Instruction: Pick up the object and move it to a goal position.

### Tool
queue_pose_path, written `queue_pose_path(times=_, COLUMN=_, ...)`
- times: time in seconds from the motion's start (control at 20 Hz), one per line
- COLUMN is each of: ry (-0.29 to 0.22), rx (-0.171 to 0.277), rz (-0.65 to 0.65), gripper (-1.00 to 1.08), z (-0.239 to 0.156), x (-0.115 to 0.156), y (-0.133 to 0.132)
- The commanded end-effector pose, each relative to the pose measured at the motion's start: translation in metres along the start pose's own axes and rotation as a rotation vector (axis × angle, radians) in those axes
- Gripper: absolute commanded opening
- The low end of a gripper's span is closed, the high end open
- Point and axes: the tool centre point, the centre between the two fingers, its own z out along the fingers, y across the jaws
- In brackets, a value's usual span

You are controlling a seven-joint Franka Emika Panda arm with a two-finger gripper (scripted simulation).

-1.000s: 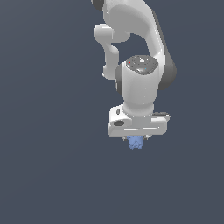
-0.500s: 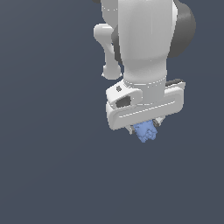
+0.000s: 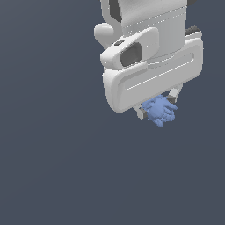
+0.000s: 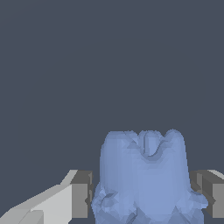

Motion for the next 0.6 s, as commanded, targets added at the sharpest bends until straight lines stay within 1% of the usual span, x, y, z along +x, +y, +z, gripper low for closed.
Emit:
queue_pose_path(times=0.0, ry=0.013, rx=0.015, rz=-0.036, gripper=-1.00, z=-0.016, x=0.006, y=-0.003)
queue_pose_path(times=0.25, ry=0.030, rx=0.033, rz=-0.079, gripper=-1.00, z=-0.038, x=0.015, y=-0.006)
queue_pose_path(times=0.55, ry=0.037, rx=0.041, rz=-0.096, gripper=-1.00, z=-0.046, x=0.018, y=-0.007)
